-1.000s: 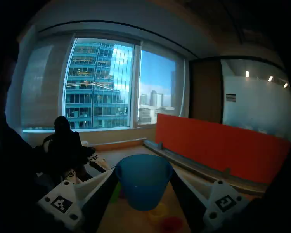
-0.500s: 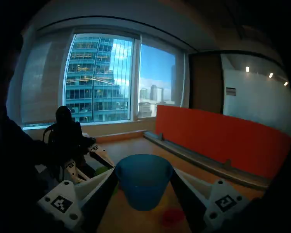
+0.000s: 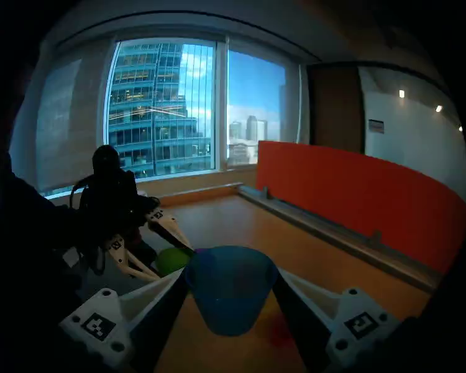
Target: Pour water
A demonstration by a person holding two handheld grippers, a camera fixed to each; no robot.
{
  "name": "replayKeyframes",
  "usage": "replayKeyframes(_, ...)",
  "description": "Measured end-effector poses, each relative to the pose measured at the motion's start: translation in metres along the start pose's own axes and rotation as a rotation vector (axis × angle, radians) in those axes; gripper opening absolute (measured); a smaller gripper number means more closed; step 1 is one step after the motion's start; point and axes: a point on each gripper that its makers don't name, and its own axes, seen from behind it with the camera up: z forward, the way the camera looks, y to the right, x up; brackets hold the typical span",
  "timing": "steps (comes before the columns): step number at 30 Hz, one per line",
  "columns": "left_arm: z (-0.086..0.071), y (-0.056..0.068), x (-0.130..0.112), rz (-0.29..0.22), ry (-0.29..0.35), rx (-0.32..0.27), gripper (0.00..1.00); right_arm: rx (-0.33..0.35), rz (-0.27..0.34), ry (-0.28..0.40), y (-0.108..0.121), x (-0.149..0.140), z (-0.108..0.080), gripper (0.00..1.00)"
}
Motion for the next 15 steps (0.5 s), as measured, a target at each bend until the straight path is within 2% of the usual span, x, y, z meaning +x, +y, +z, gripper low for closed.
replayKeyframes(15,0.010,0.005,-0.025,-0.009,-0.068,-0.023,0.89,0.034,0.018,-0.123,-0.001,-0.056,0.008,0.93)
